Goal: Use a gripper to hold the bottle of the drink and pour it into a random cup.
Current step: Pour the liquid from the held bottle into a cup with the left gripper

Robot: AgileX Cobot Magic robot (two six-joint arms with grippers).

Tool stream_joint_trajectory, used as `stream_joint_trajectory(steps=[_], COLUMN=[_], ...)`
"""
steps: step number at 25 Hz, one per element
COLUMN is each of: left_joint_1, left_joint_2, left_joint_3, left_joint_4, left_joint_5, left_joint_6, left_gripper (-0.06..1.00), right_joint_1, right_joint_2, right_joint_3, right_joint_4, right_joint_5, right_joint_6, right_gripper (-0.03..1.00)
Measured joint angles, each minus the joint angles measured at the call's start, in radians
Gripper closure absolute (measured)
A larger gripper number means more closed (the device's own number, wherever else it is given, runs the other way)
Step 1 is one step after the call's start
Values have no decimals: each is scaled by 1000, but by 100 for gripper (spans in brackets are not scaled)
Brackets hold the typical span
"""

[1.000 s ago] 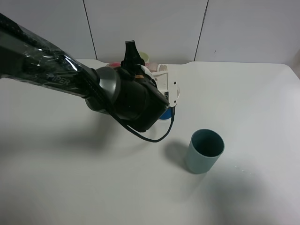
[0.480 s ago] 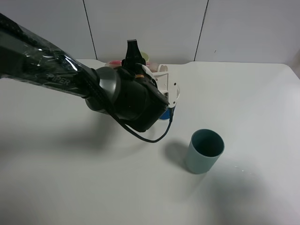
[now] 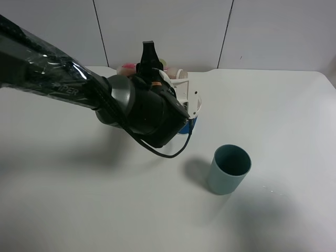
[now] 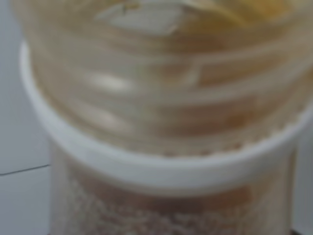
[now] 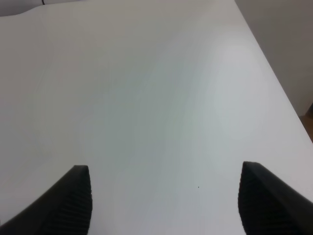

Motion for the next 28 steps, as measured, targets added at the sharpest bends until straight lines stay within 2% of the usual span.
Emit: stream_joint_trajectory(steps=[28], left_joint_1=[0], left_joint_2=[0], left_joint_3=[0], left_joint_4=[18], left_joint_5=[0], left_joint_6=[64], left_gripper=[58], right_joint_1=[0], right_joint_2=[0], right_joint_3=[0], right_joint_4=[0], right_joint_5=[0], right_joint_6=[0], right_gripper=[33])
